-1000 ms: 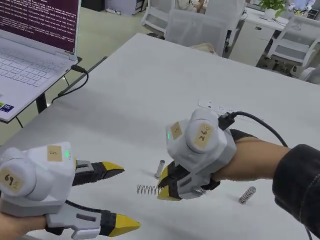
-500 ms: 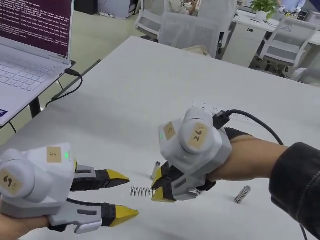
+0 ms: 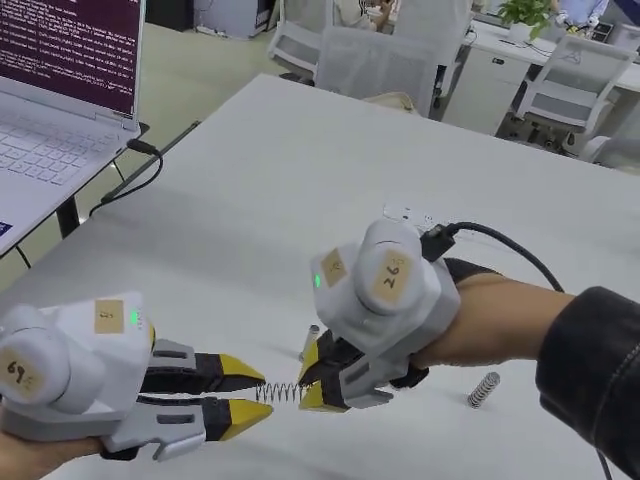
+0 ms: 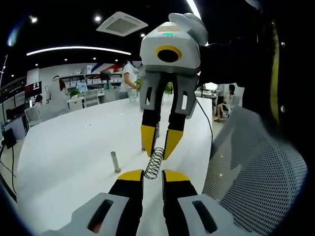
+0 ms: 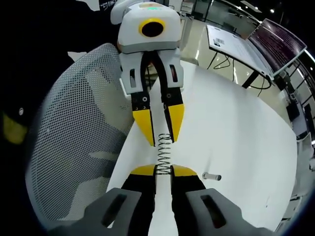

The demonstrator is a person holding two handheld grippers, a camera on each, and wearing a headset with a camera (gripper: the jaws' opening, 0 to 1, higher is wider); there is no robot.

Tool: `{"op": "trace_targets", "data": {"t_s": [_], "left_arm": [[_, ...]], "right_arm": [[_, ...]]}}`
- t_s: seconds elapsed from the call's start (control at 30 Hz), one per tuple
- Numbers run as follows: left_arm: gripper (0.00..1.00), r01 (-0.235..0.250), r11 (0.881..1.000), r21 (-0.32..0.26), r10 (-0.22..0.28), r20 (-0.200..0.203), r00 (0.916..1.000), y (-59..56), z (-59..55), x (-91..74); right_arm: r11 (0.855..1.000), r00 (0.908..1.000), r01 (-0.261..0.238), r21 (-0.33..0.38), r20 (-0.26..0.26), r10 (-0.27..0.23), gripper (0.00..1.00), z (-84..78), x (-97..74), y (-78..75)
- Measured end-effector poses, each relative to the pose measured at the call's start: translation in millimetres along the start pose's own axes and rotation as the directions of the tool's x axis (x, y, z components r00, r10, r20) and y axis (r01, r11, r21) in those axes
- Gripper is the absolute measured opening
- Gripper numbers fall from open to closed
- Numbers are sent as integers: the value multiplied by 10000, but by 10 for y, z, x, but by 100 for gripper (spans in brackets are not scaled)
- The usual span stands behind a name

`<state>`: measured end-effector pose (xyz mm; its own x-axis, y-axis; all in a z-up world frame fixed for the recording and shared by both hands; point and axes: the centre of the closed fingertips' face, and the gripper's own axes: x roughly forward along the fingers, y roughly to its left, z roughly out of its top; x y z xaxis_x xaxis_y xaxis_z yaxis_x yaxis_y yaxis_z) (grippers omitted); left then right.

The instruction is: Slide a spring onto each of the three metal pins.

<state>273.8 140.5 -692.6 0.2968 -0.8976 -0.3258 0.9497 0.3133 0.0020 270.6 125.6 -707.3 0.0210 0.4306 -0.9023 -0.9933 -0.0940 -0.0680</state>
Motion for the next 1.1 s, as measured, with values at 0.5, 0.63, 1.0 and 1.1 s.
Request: {"op": "trace_targets", "data": {"t_s": [0.5,0.63,1.0,1.1], "left_arm": [[3,340,9994,30,-340,-118,9994,-48,-17,-3],[3,453,9990,-36,-453,-167,9988,-78,-19,-3],[3,584,9981,-205,-584,-22,9983,-118,12,-11],[3,580,9980,-235,-580,-7,9983,-122,11,-8]], "right_arm": [[9998,9997,-171,-38,195,171,8,-8,0,69],[9996,9994,-263,53,244,261,8,-14,12,94],[9992,9985,-384,58,405,382,9,-11,55,129],[9993,9982,-383,39,470,381,8,-9,46,132]]}}
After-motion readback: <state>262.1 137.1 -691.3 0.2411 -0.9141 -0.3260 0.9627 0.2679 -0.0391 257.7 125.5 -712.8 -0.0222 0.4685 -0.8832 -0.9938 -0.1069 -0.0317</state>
